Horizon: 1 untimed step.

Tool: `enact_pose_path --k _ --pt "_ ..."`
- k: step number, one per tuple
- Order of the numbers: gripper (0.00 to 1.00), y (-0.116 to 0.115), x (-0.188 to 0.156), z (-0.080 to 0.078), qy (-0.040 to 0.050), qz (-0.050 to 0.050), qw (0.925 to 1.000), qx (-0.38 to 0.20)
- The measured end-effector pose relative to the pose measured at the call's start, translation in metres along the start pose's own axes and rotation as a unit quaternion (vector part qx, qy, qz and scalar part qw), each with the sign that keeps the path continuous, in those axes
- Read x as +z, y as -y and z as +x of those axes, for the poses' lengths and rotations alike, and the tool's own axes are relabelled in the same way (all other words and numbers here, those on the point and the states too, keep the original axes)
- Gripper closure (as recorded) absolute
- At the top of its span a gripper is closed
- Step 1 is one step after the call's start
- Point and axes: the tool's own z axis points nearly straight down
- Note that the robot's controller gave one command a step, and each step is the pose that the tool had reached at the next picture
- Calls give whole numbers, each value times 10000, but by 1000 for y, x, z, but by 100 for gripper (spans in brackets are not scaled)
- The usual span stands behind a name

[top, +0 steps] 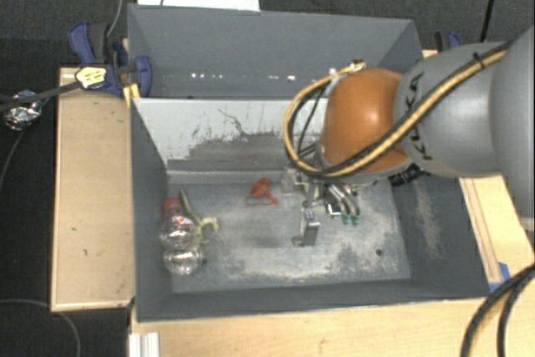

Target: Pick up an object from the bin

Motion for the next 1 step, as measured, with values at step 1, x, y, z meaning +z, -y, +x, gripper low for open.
enact_pose_path --k 1 --pt "0 -25 51 -30 -59 -12 9998 -214"
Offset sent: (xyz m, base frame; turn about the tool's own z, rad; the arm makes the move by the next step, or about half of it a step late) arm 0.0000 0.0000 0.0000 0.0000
